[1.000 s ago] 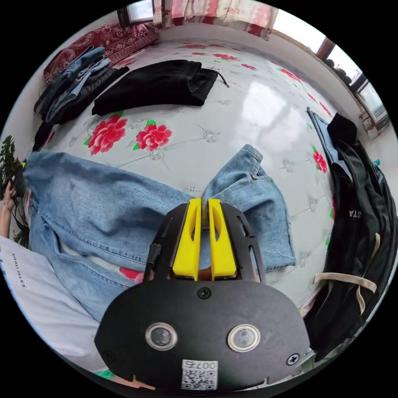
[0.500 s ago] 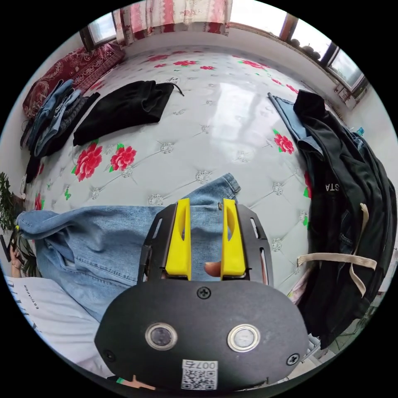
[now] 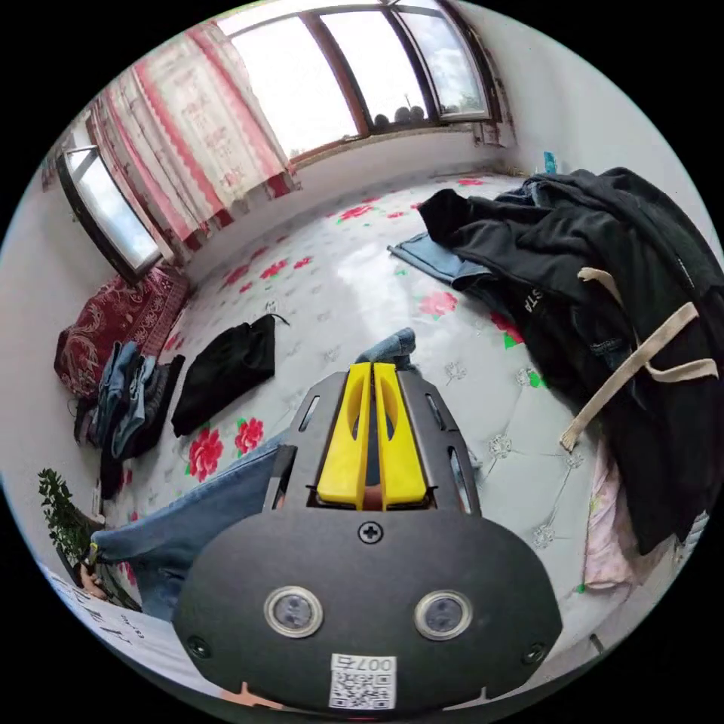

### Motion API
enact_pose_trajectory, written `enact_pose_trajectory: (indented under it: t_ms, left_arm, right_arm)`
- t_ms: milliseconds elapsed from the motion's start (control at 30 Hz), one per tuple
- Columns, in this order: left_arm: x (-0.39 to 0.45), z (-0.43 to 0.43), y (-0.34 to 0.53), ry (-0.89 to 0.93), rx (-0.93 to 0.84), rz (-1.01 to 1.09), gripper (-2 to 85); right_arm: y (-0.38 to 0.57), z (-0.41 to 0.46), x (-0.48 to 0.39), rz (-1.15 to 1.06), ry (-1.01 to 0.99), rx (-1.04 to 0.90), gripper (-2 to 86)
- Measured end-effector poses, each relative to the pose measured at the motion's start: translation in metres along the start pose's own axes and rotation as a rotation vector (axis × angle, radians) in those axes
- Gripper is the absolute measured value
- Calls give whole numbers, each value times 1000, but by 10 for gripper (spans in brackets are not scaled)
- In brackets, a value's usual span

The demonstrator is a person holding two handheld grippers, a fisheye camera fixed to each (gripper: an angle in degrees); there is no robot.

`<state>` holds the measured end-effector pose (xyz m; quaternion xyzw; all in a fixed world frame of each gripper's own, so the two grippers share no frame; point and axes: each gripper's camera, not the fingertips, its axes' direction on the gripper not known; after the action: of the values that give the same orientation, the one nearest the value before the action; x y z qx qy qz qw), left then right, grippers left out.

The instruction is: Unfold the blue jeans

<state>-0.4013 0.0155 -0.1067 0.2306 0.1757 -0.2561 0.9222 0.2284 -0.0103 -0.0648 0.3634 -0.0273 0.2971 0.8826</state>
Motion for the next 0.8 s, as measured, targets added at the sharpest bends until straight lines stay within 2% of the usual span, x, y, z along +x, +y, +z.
enact_pose_trajectory:
  t_ms: [167, 267, 333, 467, 567, 667, 800]
  left_arm:
    - [-11, -3, -5, 109, 68, -96, -7]
    - [-4, 13, -26, 104, 51, -62, -6]
    - [-1, 32, -44, 110, 35, -74, -5]
    - [0, 117, -84, 43, -58, -188, 9]
    - [4, 165, -99, -24, -156, -229, 44]
    - [24, 165, -103, -90, -144, -169, 53]
    - [65, 152, -80, -181, -147, 55, 50]
  right_arm:
    - [34, -100, -9, 15, 129, 145, 0]
    - [28, -116, -22, -22, 162, 163, 4]
    - [13, -100, -30, -63, 190, 129, 11]
    - [-25, -2, -25, -37, 176, 16, 47]
    - [-28, 67, -20, -19, 152, -182, 64]
    - [-7, 94, -25, -46, 105, -273, 72]
    - [40, 129, -32, -169, 126, -408, 75]
